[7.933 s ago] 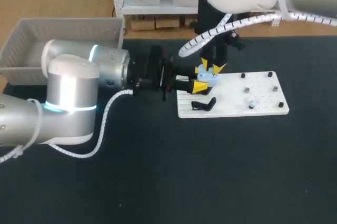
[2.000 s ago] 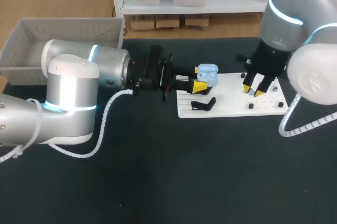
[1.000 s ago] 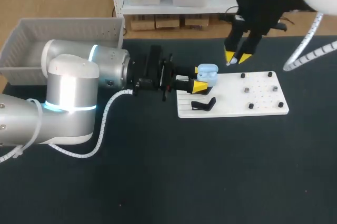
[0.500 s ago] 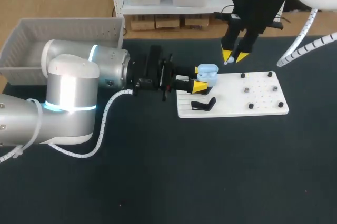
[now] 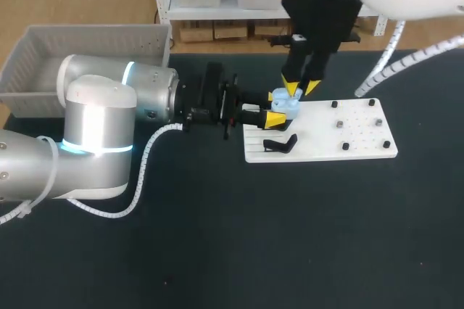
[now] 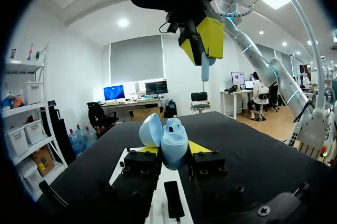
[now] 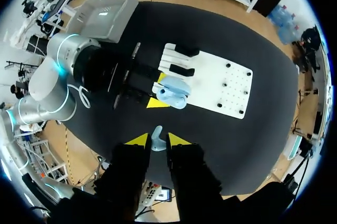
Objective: Pick up each earbud case from the left stands, insert the matching earbuds, close the lid, and place the case in the box.
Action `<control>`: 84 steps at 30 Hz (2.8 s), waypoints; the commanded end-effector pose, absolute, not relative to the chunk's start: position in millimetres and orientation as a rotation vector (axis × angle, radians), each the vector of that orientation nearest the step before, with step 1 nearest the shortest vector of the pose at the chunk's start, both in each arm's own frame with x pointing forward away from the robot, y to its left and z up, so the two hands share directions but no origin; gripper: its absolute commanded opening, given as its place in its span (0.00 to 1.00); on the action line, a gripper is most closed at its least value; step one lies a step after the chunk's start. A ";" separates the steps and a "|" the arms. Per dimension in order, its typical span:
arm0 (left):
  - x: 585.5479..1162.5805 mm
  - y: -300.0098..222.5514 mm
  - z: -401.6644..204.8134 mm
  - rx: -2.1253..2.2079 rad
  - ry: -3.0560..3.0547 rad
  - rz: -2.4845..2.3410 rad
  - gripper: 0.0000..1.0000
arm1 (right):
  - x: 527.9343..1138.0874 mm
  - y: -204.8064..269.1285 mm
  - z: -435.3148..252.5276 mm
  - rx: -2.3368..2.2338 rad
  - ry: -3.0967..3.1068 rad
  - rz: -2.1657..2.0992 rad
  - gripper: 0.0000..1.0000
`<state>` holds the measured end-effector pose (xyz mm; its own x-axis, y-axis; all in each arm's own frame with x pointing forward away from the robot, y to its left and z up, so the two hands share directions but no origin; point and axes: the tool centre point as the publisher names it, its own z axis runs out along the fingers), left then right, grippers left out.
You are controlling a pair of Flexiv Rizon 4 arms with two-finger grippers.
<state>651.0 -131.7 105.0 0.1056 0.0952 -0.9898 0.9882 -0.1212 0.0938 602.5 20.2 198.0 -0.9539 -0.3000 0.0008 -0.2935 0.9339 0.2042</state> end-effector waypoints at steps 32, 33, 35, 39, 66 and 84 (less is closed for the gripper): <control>650.5 -131.7 104.2 1.414 1.149 -1.166 0.00 | 616.6 35.7 169.2 0.653 -3.017 -0.207 0.00; 650.5 -131.7 104.2 1.414 1.149 -1.166 0.00 | 615.6 36.1 169.4 0.658 -3.035 -0.200 0.00; 650.5 -131.7 104.2 1.414 1.149 -1.166 0.00 | 613.5 36.6 170.4 0.664 -3.068 -0.196 0.00; 650.5 -131.7 104.2 1.414 1.149 -1.166 0.00 | 611.7 37.1 171.8 0.657 -3.121 -0.204 0.00; 650.5 -131.7 104.2 1.414 1.149 -1.166 0.00 | 624.1 35.5 157.0 0.596 -3.151 -0.200 0.00; 650.5 -131.7 104.2 1.414 1.149 -1.166 0.00 | 629.8 32.9 153.3 0.569 -3.155 -0.189 0.00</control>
